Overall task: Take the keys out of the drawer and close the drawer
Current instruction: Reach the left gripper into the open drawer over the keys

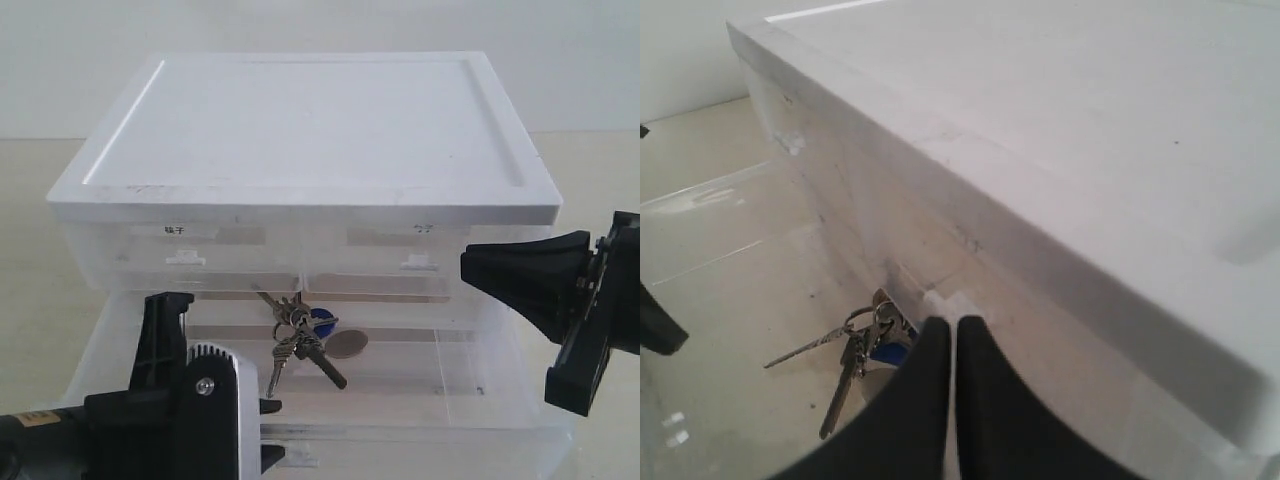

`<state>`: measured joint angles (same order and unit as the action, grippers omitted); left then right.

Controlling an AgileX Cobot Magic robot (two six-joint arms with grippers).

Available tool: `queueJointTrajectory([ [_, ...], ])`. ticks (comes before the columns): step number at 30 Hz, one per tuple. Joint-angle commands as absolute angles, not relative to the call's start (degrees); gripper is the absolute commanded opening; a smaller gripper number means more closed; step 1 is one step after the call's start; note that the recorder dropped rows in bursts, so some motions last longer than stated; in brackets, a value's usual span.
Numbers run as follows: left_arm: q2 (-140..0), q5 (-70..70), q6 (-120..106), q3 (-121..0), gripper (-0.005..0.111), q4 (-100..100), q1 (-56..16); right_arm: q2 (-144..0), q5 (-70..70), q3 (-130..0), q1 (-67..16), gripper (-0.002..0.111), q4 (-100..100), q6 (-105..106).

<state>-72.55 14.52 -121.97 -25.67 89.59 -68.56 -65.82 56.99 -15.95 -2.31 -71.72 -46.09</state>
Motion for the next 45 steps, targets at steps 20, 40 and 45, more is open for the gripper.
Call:
queueJointTrajectory([
  [20, -67.36, 19.99, -85.76, -34.94, 0.063, 99.95, -68.52, -65.85, 56.9, -15.98, -2.51, 0.0, -71.89, -47.48],
  [40, -89.65, 15.18, -79.28, -40.87, 0.063, 99.95, -58.53, -65.85, 56.77, -15.98, -2.51, 0.0, -72.29, -47.62],
  [45, -92.08, 14.82, -79.28, -42.39, 0.063, 99.95, -57.67, -65.85, 56.77, -15.98, -2.51, 0.0, -72.29, -47.62],
])
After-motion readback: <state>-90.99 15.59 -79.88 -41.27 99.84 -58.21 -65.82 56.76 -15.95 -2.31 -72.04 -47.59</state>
